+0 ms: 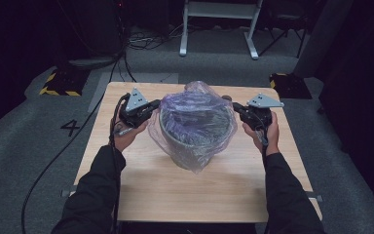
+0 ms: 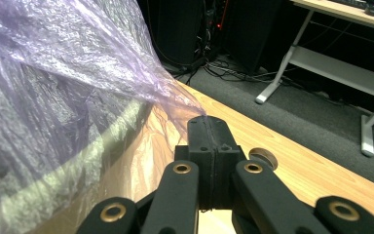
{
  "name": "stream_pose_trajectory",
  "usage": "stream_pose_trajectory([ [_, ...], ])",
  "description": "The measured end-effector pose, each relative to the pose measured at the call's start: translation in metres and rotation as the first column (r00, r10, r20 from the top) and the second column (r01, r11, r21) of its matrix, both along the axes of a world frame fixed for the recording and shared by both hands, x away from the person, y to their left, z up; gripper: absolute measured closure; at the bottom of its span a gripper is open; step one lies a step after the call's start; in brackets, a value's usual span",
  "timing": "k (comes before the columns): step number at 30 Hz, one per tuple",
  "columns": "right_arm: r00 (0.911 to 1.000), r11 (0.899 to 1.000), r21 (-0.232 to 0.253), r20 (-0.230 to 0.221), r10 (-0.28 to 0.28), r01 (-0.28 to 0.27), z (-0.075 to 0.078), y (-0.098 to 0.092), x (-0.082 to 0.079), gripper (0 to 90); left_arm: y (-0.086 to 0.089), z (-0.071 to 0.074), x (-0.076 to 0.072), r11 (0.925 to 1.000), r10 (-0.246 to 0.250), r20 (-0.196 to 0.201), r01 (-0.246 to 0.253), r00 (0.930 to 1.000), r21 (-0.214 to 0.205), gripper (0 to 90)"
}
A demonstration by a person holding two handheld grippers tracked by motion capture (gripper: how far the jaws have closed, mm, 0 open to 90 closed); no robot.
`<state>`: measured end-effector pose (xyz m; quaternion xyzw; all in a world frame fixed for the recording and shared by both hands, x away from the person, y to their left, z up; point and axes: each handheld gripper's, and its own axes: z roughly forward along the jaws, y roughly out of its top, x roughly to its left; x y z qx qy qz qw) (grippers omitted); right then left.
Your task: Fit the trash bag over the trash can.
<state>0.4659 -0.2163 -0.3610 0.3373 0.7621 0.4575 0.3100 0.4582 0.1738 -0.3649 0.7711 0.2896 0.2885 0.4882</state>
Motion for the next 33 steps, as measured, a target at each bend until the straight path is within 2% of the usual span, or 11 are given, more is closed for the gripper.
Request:
stream_pose_trajectory([
  [4,0.9997,1.000,-0.009,-0.016,-0.017,0.017,-0.004,0.000,0.005,90.0,-0.003,-0.005,0.005,0.9998,0.018,-0.017,-0.017,0.9997,0.007,89.7],
  [11,0.9988,1.000,0.006,-0.041,-0.025,0.025,-0.010,-0.007,0.006,90.0,0.013,-0.001,-0.007,0.9969,0.055,-0.025,-0.056,0.9982,-0.054,41.1],
  [14,0.9982,0.999,0.021,-0.052,-0.031,0.032,-0.012,-0.012,0.006,90.0,0.024,-0.001,-0.016,0.9936,0.065,-0.027,-0.067,0.9975,-0.091,30.4],
  [17,0.9979,0.999,0.029,-0.054,-0.037,0.039,-0.014,-0.017,0.005,90.0,0.033,-0.001,-0.030,0.9931,0.050,-0.014,-0.051,0.9987,-0.105,27.2],
  [23,0.9981,0.999,0.035,-0.049,-0.037,0.038,-0.013,-0.020,0.002,90.0,0.037,-0.002,-0.068,0.9959,-0.014,0.021,0.015,0.9997,-0.089,23.6],
  [25,0.9985,0.999,0.044,-0.045,-0.030,0.032,-0.012,-0.021,0.001,90.0,0.036,-0.002,-0.081,0.9970,-0.031,0.018,0.032,0.9994,-0.071,23.6],
  [27,0.9987,0.999,0.042,-0.043,-0.029,0.031,-0.011,-0.021,0.000,90.0,0.032,-0.001,-0.095,0.9941,-0.062,0.030,0.064,0.9976,-0.087,23.4],
  [28,0.9986,0.999,0.039,-0.044,-0.029,0.031,-0.011,-0.021,-0.001,90.0,0.028,-0.002,-0.102,0.9905,-0.094,0.029,0.096,0.9952,-0.098,22.7],
  [30,0.9988,0.999,0.035,-0.042,-0.027,0.028,-0.010,-0.020,-0.001,90.0,0.016,-0.005,-0.115,0.9855,-0.152,0.027,0.154,0.9880,-0.071,19.7],
  [31,0.9988,0.999,0.033,-0.042,-0.026,0.027,-0.010,-0.019,-0.001,90.0,0.007,-0.009,-0.120,0.9789,-0.195,0.014,0.196,0.9806,-0.059,19.0],
  [33,0.9990,0.999,0.031,-0.039,-0.022,0.023,-0.009,-0.018,-0.001,90.0,-0.005,-0.017,-0.124,0.9727,-0.228,-0.009,0.227,0.9737,-0.048,17.9],
])
